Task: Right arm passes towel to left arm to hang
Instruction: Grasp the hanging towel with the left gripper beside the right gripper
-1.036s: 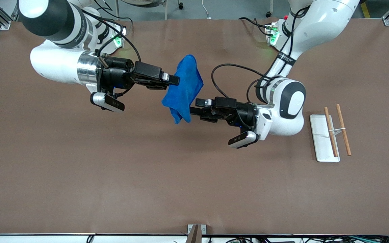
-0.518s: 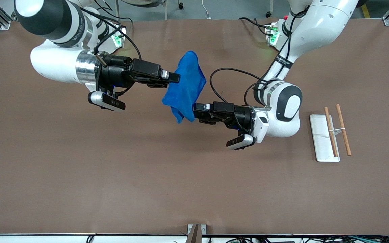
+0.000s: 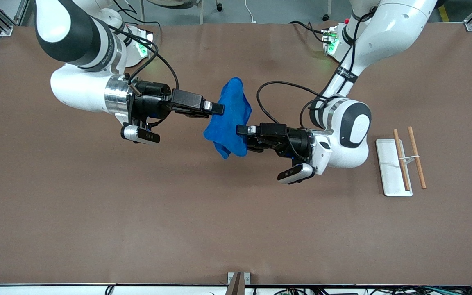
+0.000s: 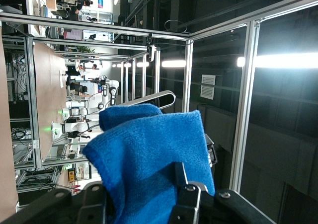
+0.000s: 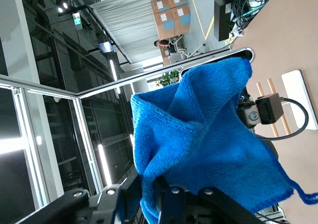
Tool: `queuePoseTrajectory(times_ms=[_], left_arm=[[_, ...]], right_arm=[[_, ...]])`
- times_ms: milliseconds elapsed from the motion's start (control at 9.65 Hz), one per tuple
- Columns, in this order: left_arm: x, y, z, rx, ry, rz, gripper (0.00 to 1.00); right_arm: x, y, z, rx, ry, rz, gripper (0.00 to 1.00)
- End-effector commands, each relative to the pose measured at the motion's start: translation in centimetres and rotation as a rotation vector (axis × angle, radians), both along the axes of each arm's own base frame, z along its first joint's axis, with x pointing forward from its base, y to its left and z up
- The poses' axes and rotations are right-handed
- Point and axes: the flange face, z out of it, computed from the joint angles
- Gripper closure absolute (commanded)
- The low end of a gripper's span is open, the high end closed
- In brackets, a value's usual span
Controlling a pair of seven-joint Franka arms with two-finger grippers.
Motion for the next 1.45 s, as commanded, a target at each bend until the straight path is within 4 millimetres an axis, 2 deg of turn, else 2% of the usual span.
queuePoseTrajectory(times_ms=[0,104,207,622,933,1036,1244,1347], left_arm=[[0.0,0.3,-1.8,0.016,0.000,0.013,0.53],[0.5,1.2,-1.8,0.017,-0.001,0.025,0.54],[0.5,1.3,-1.9,0.018,0.000,0.027,0.59],[1.0,2.5,-2.4,0.050,-0.011,0.026,0.59],[1.0,2.6,-2.4,0.050,-0.006,0.023,0.61],[1.0,2.5,-2.1,0.048,-0.009,0.022,0.69],[1.0,2.5,-1.9,0.047,-0.012,0.023,0.95],[1.0,2.6,-1.9,0.047,-0.009,0.022,1.00]], right_arm=[[0.0,0.2,0.5,0.020,-0.014,-0.009,1.00],[0.1,0.0,0.4,0.019,-0.011,-0.013,1.00],[0.1,0.0,0.4,0.019,-0.011,-0.011,1.00],[0.3,-0.3,0.4,0.021,-0.010,-0.014,1.00],[0.3,-0.3,0.4,0.020,-0.011,-0.016,1.00],[0.3,-0.3,0.4,0.022,-0.011,-0.015,1.00],[0.3,-0.3,0.4,0.020,-0.011,-0.016,1.00],[0.2,-0.3,0.4,0.020,-0.011,-0.014,1.00]])
